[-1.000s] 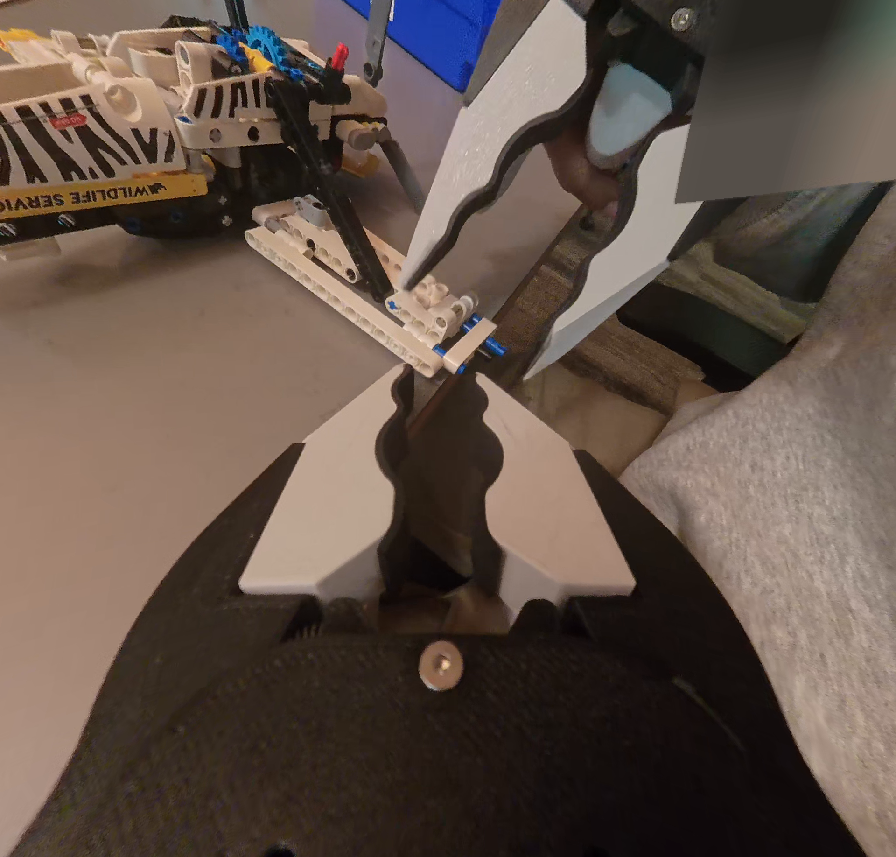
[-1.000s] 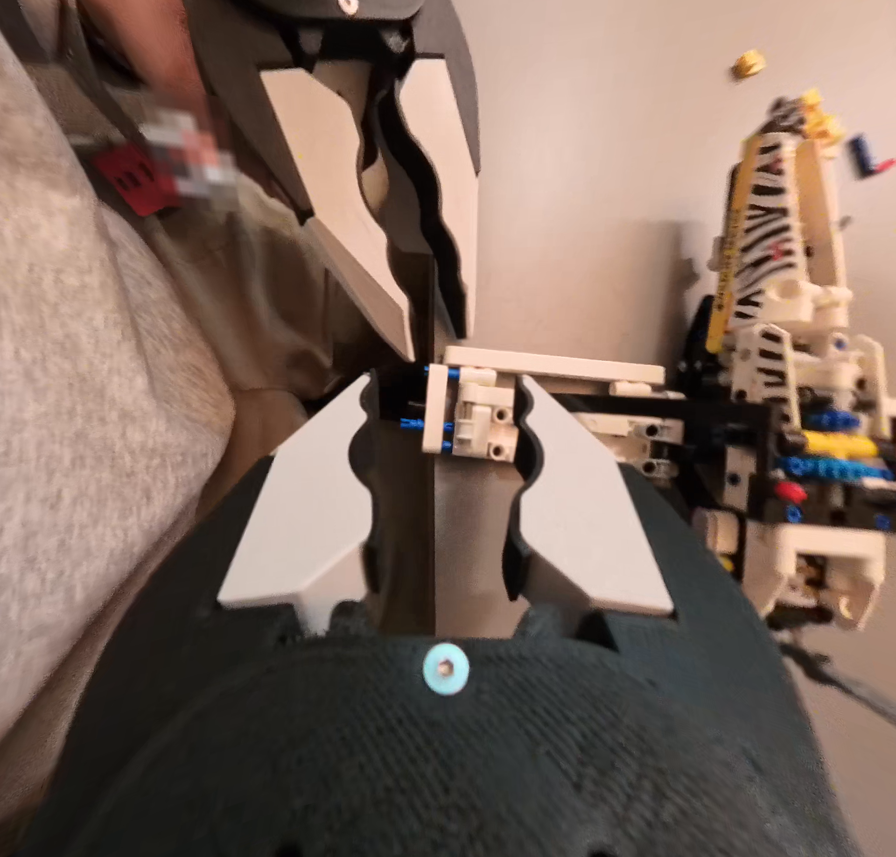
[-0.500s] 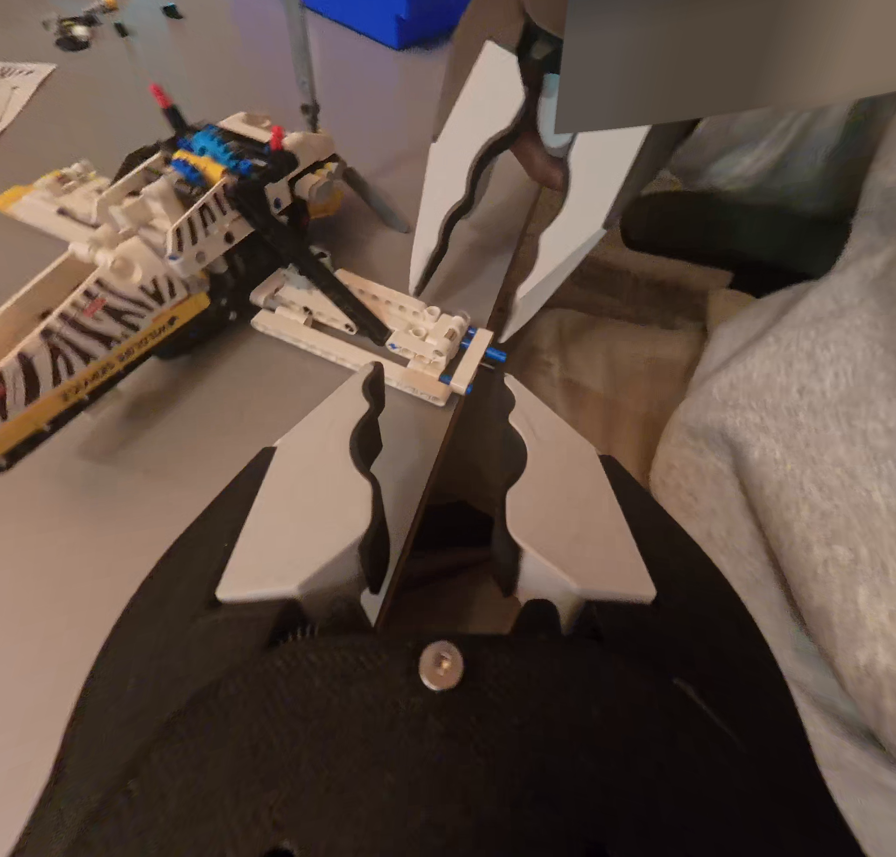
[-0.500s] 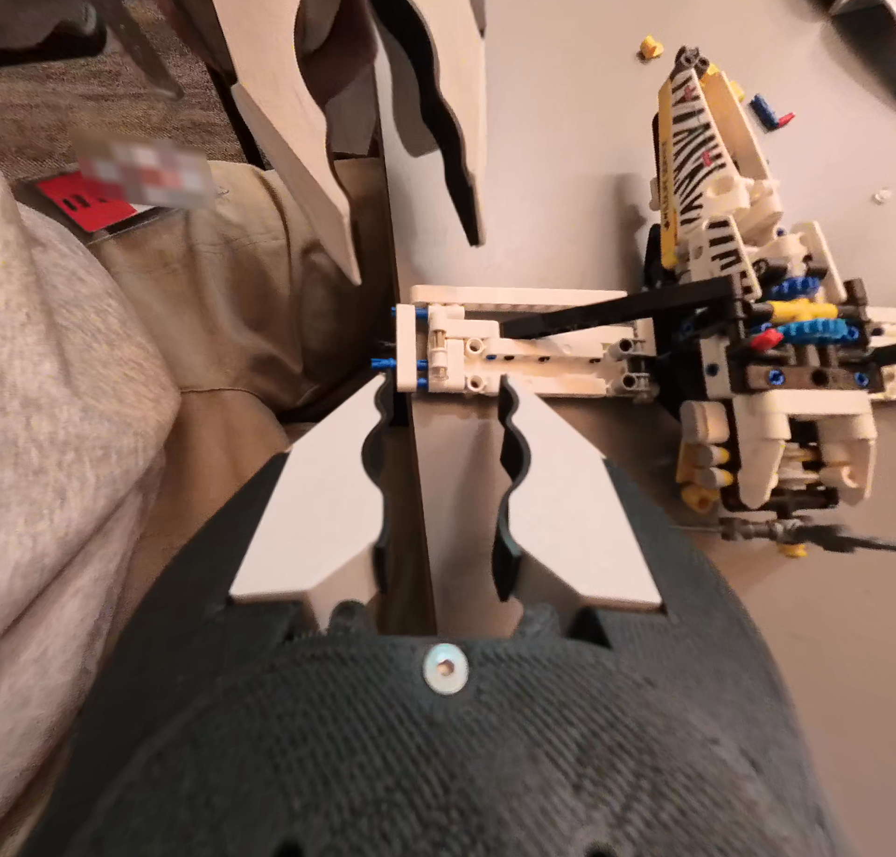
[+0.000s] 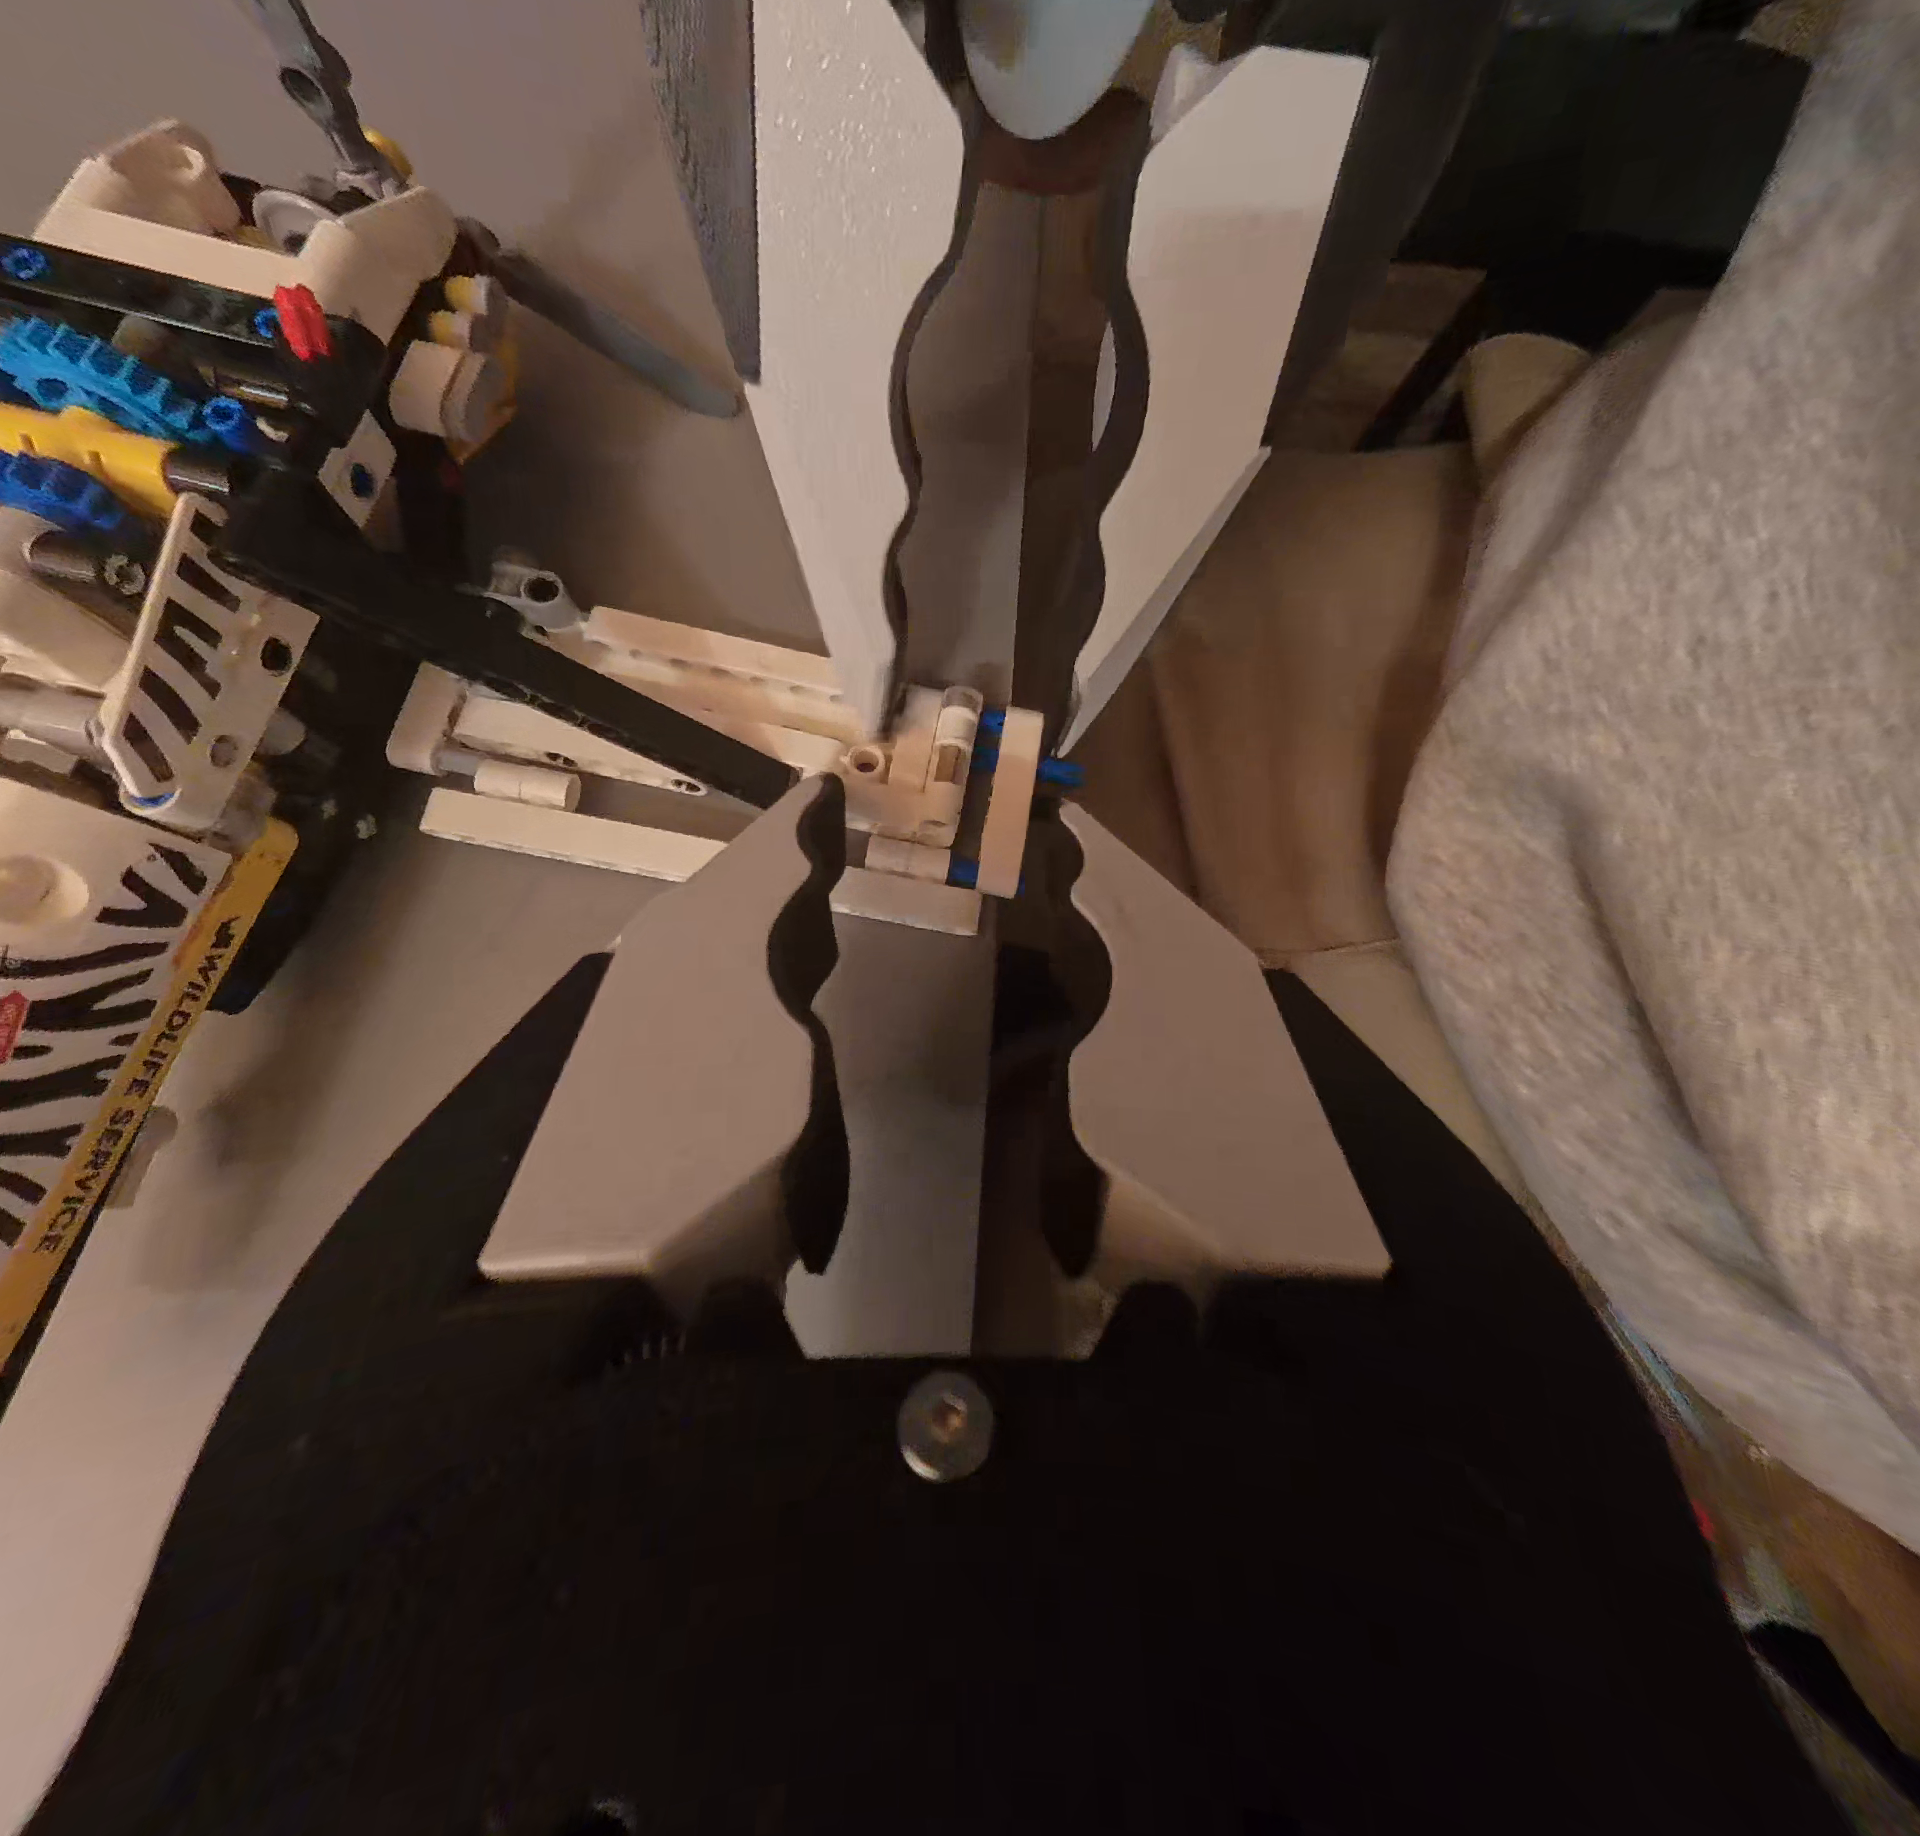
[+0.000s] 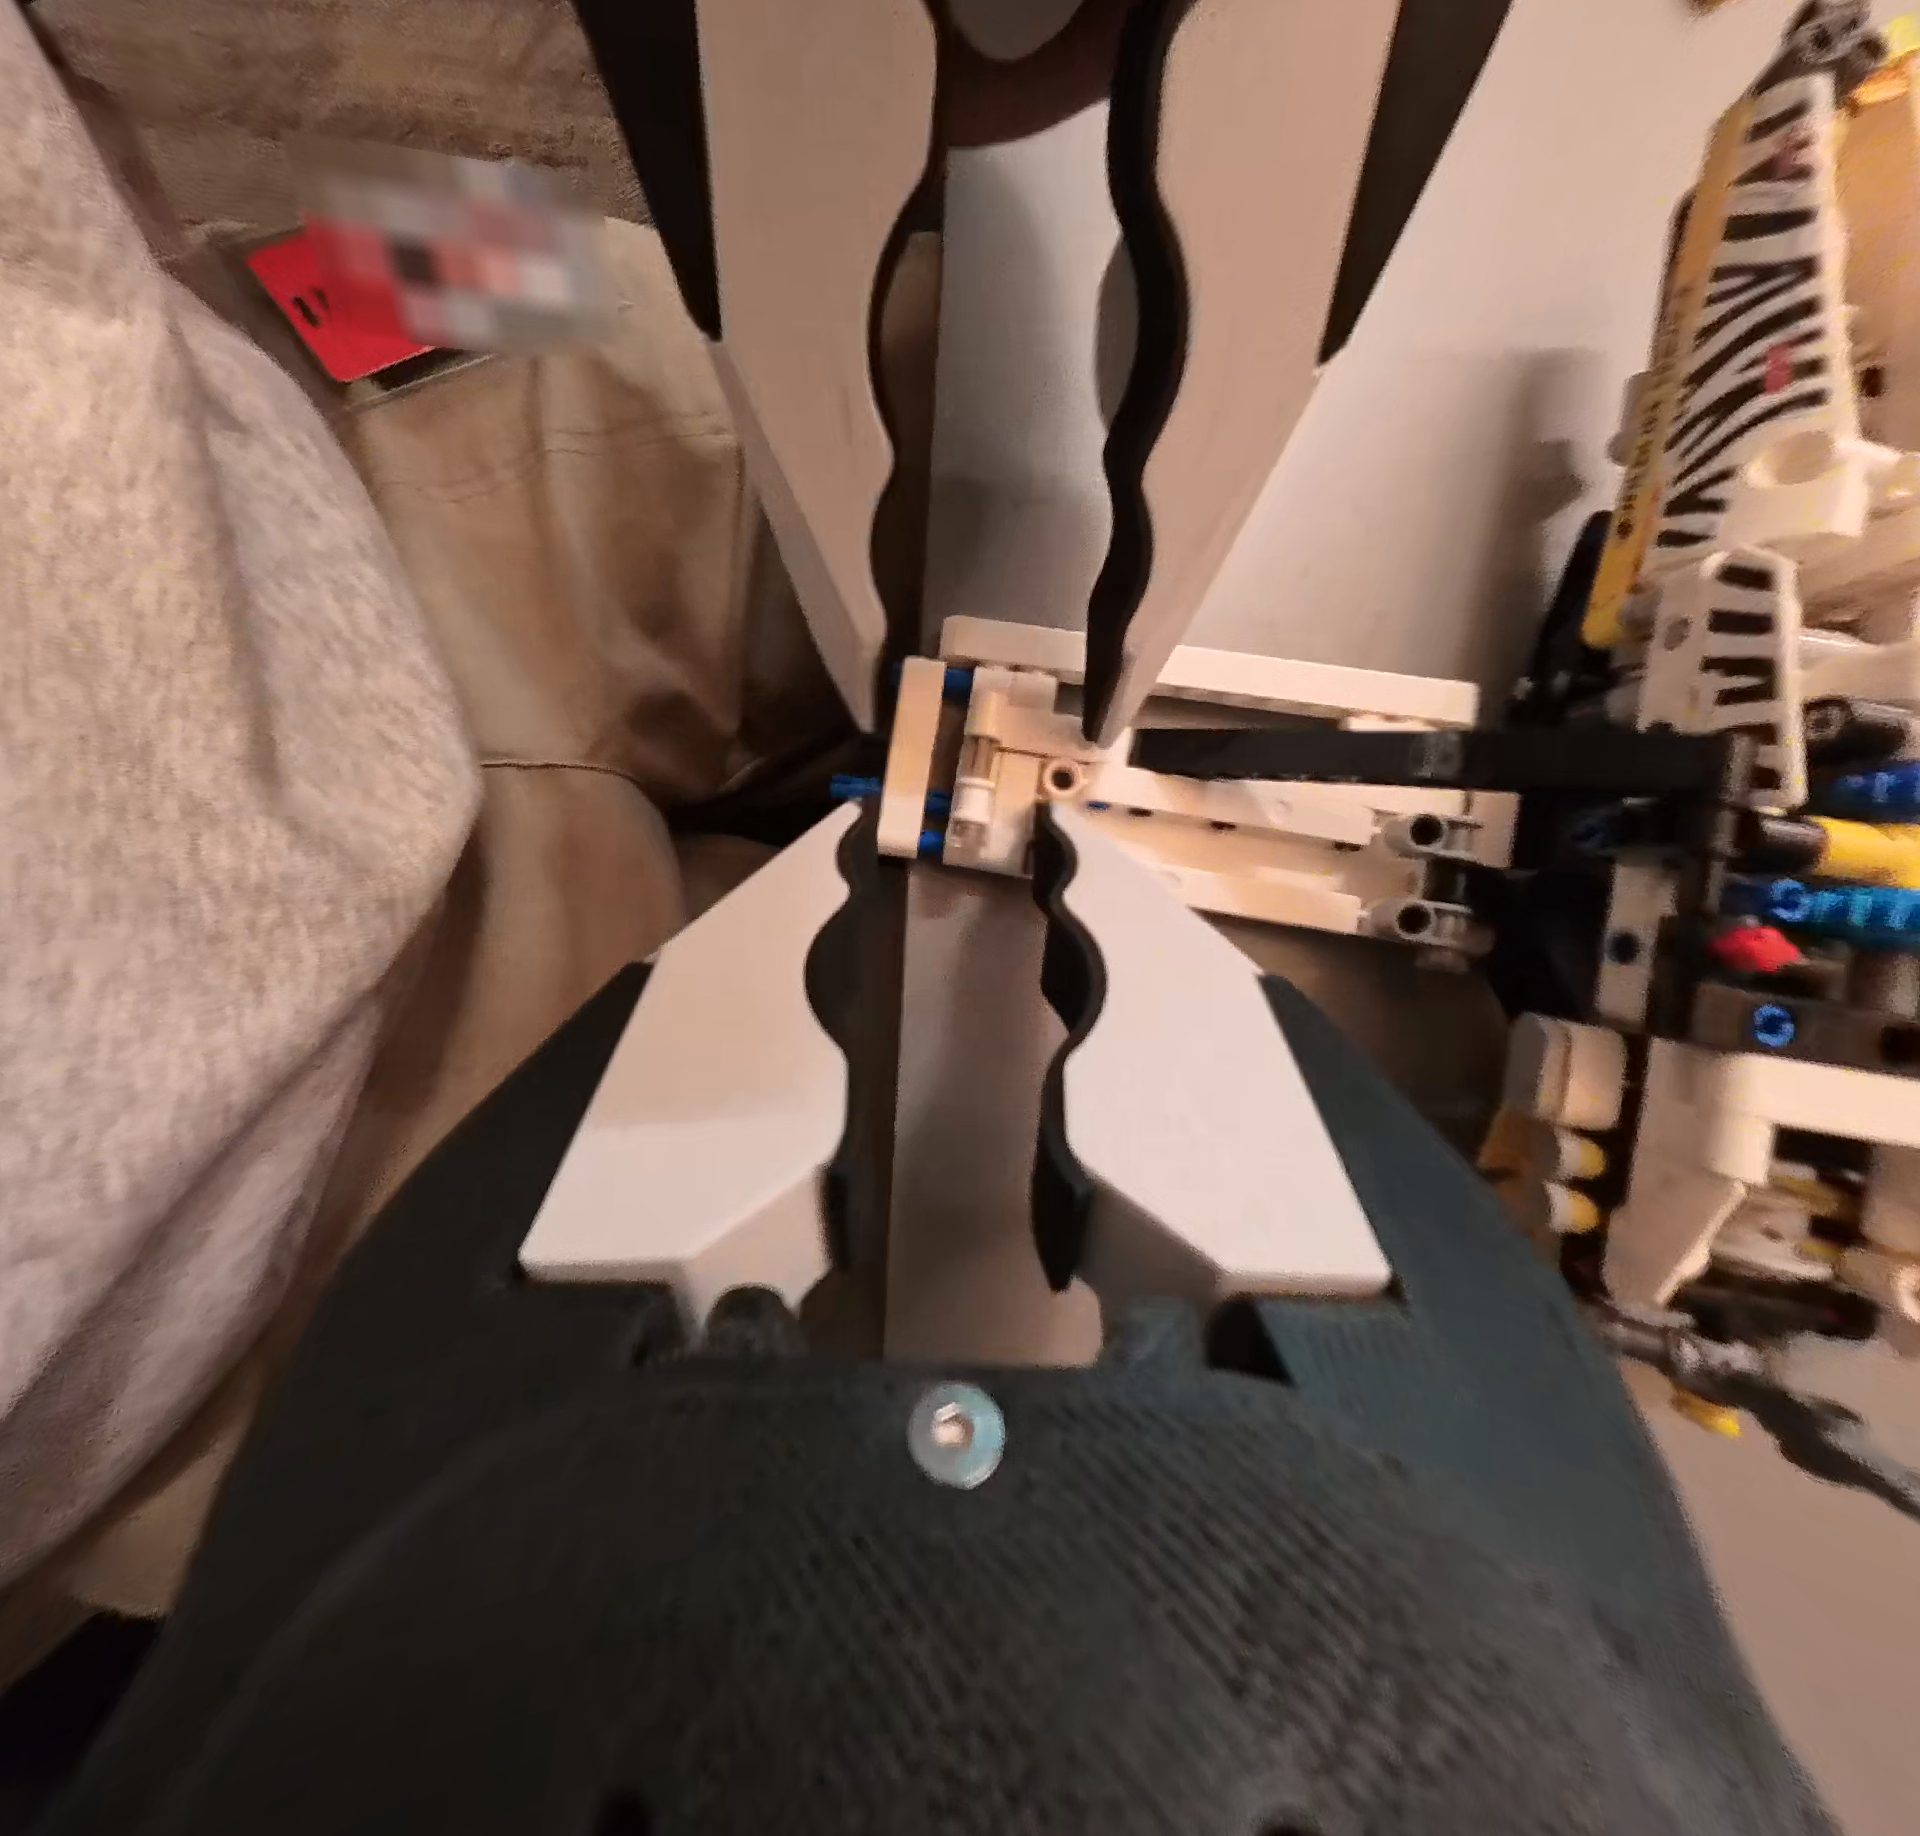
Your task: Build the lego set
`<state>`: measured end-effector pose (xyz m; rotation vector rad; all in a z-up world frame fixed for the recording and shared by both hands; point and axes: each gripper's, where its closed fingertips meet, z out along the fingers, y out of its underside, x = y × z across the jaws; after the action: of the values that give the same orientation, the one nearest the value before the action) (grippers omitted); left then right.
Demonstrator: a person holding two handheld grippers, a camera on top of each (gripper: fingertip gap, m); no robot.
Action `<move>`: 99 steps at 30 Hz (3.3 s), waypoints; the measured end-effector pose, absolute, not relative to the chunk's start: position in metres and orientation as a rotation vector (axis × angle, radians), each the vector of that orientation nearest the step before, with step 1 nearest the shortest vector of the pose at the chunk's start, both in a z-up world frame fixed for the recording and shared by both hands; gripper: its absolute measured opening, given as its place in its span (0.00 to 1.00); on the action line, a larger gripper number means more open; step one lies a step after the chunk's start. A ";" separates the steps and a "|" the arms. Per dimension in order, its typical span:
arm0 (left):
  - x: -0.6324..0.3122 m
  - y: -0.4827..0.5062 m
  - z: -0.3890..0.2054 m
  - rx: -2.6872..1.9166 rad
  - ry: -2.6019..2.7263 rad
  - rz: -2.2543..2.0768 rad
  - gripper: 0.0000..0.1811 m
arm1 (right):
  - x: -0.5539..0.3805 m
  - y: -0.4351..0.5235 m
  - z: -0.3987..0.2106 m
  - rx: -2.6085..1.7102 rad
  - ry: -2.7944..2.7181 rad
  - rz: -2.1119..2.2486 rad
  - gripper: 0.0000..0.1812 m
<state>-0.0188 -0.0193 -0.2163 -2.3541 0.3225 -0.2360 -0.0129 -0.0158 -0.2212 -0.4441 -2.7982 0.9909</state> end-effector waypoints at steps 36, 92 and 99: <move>-0.021 -0.026 -0.224 -2.321 0.341 -0.337 0.16 | -0.014 -0.016 -0.224 -0.423 -2.812 0.953 0.13; -0.055 0.000 -0.218 -2.288 0.024 -0.309 0.53 | 0.000 -0.002 -0.222 -0.121 -2.851 1.053 0.14; -0.050 0.002 -0.217 -2.291 0.059 -0.288 0.60 | 0.000 -0.002 -0.222 -0.097 -2.846 1.049 0.14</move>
<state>-0.0502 0.0021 -0.2171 -2.2906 0.0587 -0.2878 -0.0001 -0.0018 -0.2216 -0.0967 -2.8463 1.0492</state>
